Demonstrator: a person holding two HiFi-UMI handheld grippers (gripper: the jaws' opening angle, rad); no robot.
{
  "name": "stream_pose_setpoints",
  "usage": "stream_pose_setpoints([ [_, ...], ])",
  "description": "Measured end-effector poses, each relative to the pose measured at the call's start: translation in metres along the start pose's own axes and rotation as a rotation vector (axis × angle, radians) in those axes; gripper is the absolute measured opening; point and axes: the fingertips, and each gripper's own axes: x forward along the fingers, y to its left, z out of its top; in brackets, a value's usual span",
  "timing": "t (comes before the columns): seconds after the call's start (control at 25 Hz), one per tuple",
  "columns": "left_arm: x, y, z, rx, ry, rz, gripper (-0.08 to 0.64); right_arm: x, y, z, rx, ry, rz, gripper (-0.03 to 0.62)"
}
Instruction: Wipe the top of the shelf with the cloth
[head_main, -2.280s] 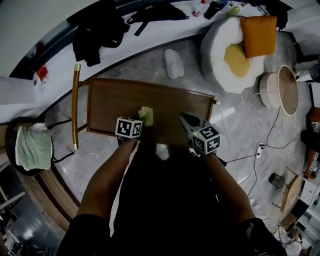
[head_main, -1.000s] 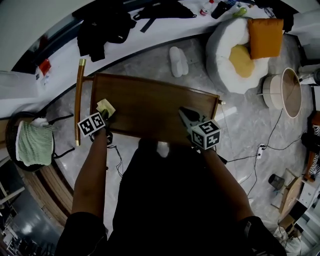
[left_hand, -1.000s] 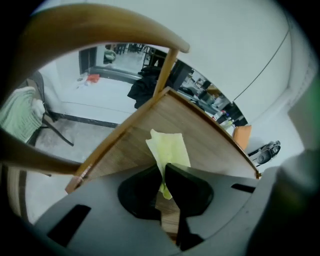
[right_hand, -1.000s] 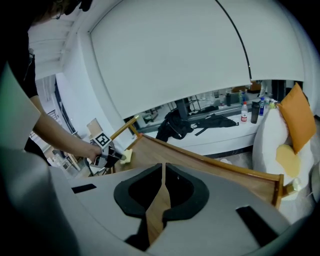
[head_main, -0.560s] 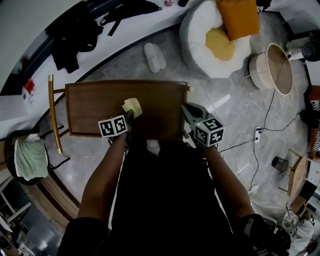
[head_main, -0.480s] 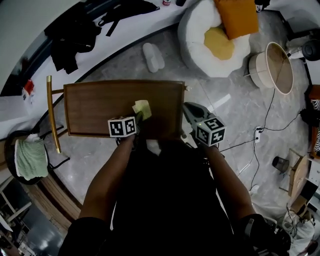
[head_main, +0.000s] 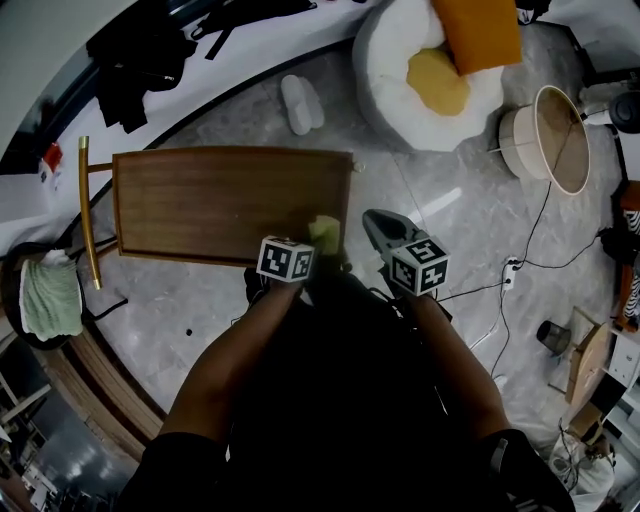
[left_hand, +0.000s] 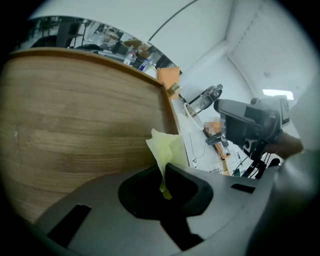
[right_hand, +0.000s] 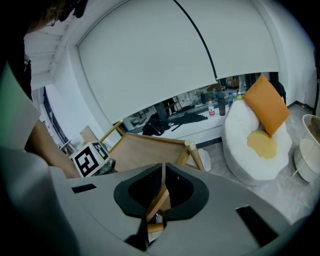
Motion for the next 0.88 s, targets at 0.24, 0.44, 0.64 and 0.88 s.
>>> stream_pose_setpoints([
  [0.24, -0.002, 0.004, 0.000, 0.001, -0.021, -0.016, 0.028, 0.017, 0.016, -0.007, -0.033, 0.035, 0.051, 0.029],
  [0.44, -0.010, 0.013, -0.003, 0.007, -0.019, -0.039, 0.028, 0.030, 0.033, -0.001, -0.062, 0.047, 0.061, 0.029],
  [0.64, -0.036, 0.047, -0.006, -0.008, -0.008, -0.027, 0.028, 0.050, 0.055, 0.007, -0.057, 0.055, 0.048, 0.029],
  [0.88, -0.089, 0.115, -0.017, -0.029, 0.003, 0.006, 0.028, 0.094, 0.114, 0.018, -0.056, 0.057, 0.060, 0.029],
])
